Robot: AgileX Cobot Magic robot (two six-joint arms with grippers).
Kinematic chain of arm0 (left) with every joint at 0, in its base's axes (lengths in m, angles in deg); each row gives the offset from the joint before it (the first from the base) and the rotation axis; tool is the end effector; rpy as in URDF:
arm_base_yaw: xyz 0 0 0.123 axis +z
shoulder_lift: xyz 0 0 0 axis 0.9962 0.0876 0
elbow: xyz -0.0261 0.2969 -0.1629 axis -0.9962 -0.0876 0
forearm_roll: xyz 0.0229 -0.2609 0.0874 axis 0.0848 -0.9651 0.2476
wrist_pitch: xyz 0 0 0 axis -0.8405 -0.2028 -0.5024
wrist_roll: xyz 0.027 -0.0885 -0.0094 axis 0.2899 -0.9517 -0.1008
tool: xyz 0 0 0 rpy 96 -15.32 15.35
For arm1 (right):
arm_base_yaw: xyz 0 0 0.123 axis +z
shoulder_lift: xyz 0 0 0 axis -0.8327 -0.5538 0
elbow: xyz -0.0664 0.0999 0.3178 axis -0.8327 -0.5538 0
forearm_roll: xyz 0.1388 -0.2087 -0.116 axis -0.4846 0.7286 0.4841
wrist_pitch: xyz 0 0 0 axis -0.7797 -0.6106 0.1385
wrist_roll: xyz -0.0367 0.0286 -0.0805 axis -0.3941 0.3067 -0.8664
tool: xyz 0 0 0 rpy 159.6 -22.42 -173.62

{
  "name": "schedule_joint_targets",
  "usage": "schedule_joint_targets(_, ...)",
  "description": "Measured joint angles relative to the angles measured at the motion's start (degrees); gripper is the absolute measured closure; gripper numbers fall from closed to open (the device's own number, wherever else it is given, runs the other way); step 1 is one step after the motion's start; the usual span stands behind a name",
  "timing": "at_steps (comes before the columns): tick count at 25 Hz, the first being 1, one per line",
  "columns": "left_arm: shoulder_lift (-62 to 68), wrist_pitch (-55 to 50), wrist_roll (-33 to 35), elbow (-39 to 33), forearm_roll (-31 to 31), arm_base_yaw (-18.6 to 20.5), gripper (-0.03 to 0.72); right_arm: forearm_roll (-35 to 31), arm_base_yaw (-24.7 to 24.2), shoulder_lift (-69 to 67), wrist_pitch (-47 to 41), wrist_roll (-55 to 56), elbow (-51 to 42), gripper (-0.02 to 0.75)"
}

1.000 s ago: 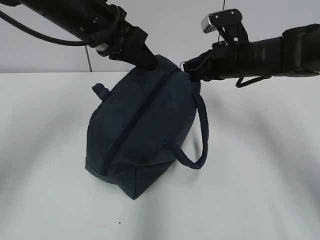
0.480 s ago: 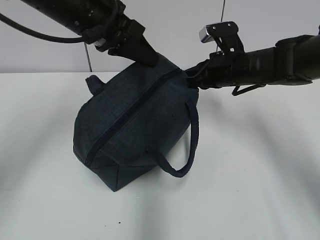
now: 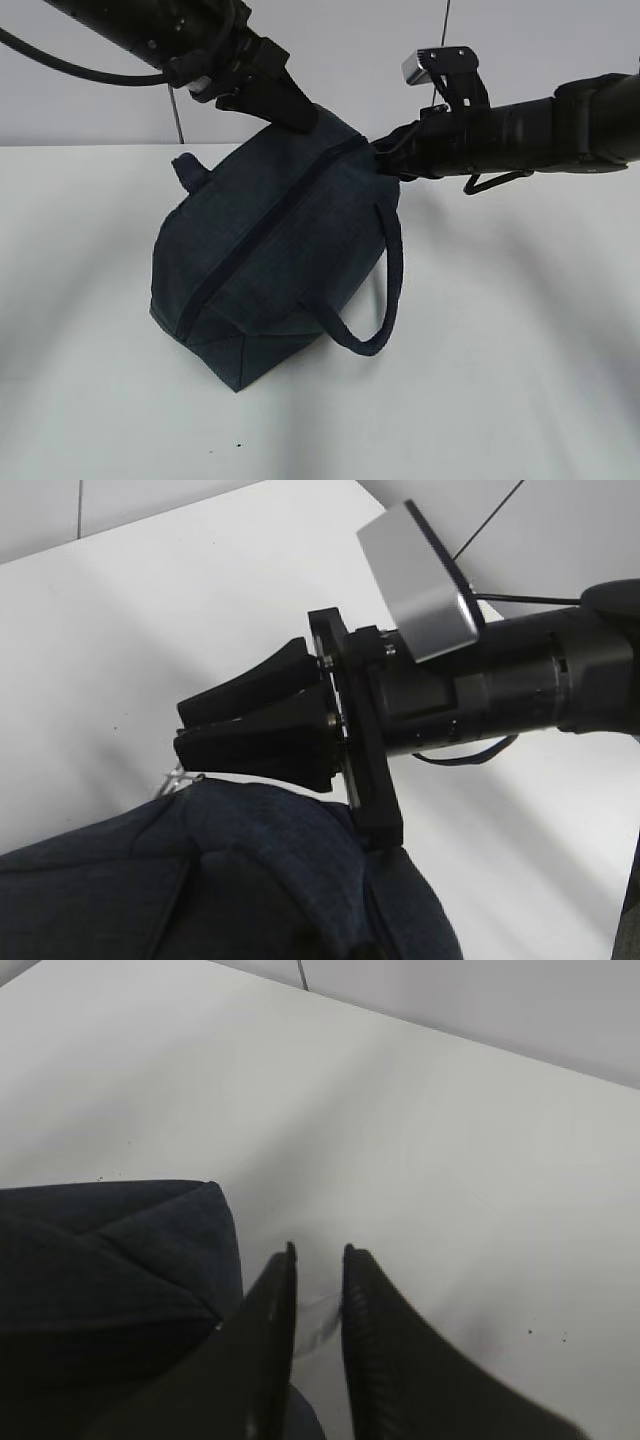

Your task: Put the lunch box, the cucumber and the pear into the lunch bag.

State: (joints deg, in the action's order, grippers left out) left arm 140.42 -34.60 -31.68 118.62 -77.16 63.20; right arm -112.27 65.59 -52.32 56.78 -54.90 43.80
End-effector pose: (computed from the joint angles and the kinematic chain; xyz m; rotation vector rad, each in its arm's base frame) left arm 0.3907 -0.2171 0.3615 1.0104 2.2440 -0.8766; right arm 0.4637 0.1252 0.2221 -0.5988 1.9610 0.6162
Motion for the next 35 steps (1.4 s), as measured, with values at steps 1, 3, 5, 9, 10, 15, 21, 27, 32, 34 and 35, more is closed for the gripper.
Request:
schedule_joint_targets(1, 0.0, 0.0, 0.0, 0.0, 0.0, 0.0, 0.671, 0.0, -0.04, -0.1, -0.16, 0.53, 0.1, 0.564)
schedule_joint_targets(3, 0.0, 0.05, 0.0, 0.0, -0.11, 0.0, 0.671, 0.25, -0.44, -0.22, -0.14, 2.21, 0.63, 0.482)
schedule_joint_targets(5, 0.0, 0.12, 0.0, 0.0, -0.46, 0.0, 0.671, 0.28, -1.03, -0.22, -0.14, 4.01, 1.19, 0.421)
schedule_joint_targets(9, 1.11, 1.32, 0.0, 0.0, -1.52, 0.0, 0.671, 0.5, -2.12, 0.61, -0.14, 5.09, 1.4, 0.38)
schedule_joint_targets(10, 1.54, 2.08, 0.0, 0.0, -1.59, 0.0, 0.671, 0.5, -2.21, 1.23, -0.01, 5.25, 1.4, 0.379)
schedule_joint_targets(15, 3.24, 7.46, 0.05, 0.0, -2.1, 0.0, 0.671, 1.02, -2.33, 5.45, -0.01, 5.28, 1.4, 0.373)
schedule_joint_targets(21, 6.22, 16.3, 0.01, 0.0, -6.25, 0.0, 0.671, 7.97, -2.43, 9.89, -0.47, 11.03, 1.4, 0.373)
schedule_joint_targets(27, 6.79, 17.79, 0.01, 0.12, -7.32, 0.0, 0.62, 28.12, -2.43, 13.38, -0.84, 28.26, 1.4, 0.373)
schedule_joint_targets(32, 6.73, 18.64, 0.01, 0.23, -7.02, 0.0, 0.4, 49.31, -2.43, 16.22, -2.86, 50.2, 1.4, 0.373)
schedule_joint_targets(34, 6.45, 17.88, 0.01, 0.23, -6.68, 0.0, 0.342, 57.95, -2.43, 17.71, -4.72, 59.41, 1.4, 0.373)
schedule_joint_targets(35, 5.98, 17.19, 0.01, 0.23, -6.07, 0.0, 0.331, 61.42, -2.43, 18.62, -5.81, 63.74, 1.4, 0.373)
